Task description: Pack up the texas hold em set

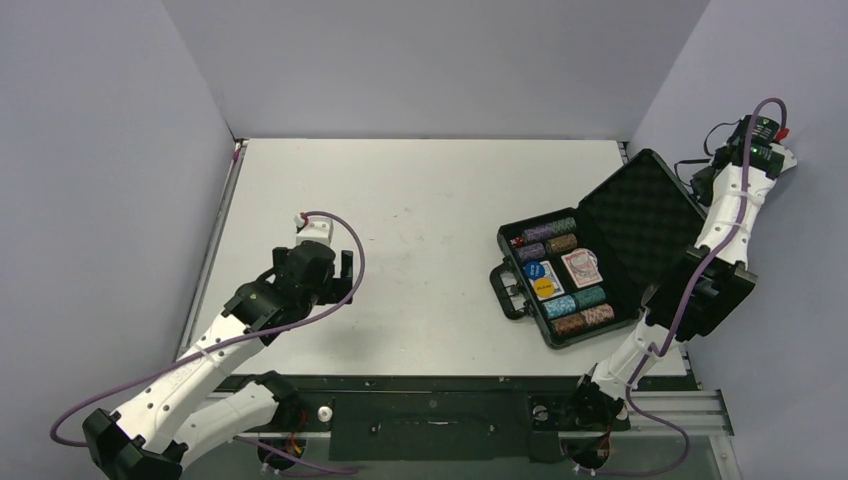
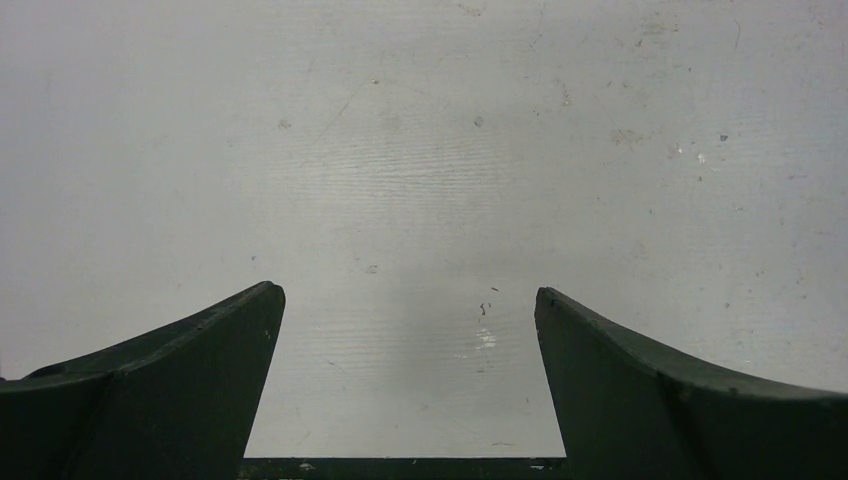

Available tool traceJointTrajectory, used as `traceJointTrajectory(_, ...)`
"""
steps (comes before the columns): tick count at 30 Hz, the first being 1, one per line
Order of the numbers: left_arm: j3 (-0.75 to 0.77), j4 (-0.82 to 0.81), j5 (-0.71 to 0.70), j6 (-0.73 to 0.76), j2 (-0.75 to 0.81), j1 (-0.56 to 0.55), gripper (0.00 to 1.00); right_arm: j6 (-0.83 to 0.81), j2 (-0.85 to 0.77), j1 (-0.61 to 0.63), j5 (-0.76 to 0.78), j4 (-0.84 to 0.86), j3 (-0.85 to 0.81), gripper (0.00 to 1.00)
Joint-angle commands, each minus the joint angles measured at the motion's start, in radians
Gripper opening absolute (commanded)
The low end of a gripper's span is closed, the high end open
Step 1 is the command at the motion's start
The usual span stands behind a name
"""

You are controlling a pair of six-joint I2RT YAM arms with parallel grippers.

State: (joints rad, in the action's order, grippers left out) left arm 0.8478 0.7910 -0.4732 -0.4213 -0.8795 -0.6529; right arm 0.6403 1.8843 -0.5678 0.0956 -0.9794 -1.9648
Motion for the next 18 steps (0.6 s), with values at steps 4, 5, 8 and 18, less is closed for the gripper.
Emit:
traceJointTrajectory(4,0.042,-0.003,-0.033,0.003,0.009,-0.002,0.96,0.008,0.005,0.008,-0.051,0.005,-0.029,0.13)
traceJointTrajectory(5,0.043,-0.002,-0.037,0.003,0.008,-0.002,0.96,0.008,0.002,0.010,-0.054,0.002,-0.023,0.13)
traceJointTrajectory(8,0.045,0.004,-0.045,-0.002,-0.001,-0.002,0.96,0.012,-0.028,0.018,-0.064,-0.002,0.023,0.12)
traceJointTrajectory(18,0.045,0.006,-0.046,-0.004,-0.002,-0.004,0.96,0.016,-0.091,0.050,-0.080,-0.017,0.083,0.01)
